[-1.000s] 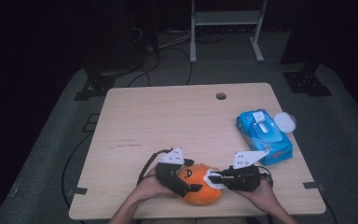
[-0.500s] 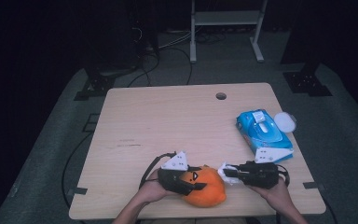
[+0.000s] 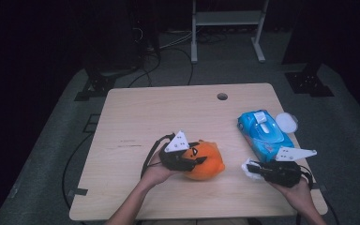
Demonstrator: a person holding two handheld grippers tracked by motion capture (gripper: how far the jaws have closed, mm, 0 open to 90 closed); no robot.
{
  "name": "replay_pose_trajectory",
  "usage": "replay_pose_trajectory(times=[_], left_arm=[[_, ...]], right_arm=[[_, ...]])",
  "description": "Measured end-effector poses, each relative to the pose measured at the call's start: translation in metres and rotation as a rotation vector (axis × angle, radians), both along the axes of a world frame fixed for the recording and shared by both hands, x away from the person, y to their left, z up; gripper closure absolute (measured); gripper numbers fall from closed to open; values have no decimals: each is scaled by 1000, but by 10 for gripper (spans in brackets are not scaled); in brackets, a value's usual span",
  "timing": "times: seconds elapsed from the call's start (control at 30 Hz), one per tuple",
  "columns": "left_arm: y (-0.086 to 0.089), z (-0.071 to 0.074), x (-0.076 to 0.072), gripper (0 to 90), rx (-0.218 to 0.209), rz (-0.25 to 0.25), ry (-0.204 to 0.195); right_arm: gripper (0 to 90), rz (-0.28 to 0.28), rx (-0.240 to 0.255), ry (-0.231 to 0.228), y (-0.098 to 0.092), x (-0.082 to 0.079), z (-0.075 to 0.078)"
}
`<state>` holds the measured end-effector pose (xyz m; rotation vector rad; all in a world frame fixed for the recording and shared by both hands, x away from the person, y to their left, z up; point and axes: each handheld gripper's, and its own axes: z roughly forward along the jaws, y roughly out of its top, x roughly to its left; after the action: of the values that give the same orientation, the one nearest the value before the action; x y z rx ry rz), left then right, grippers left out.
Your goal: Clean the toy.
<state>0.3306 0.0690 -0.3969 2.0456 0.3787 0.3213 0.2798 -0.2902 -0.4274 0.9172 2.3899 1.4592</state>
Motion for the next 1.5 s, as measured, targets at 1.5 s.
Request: replay_pose_trajectory(times=[1.5], left_arm=[[54, -5, 8, 103, -91, 139, 93]], right_arm=[[446, -76, -21, -3, 2, 13, -6]])
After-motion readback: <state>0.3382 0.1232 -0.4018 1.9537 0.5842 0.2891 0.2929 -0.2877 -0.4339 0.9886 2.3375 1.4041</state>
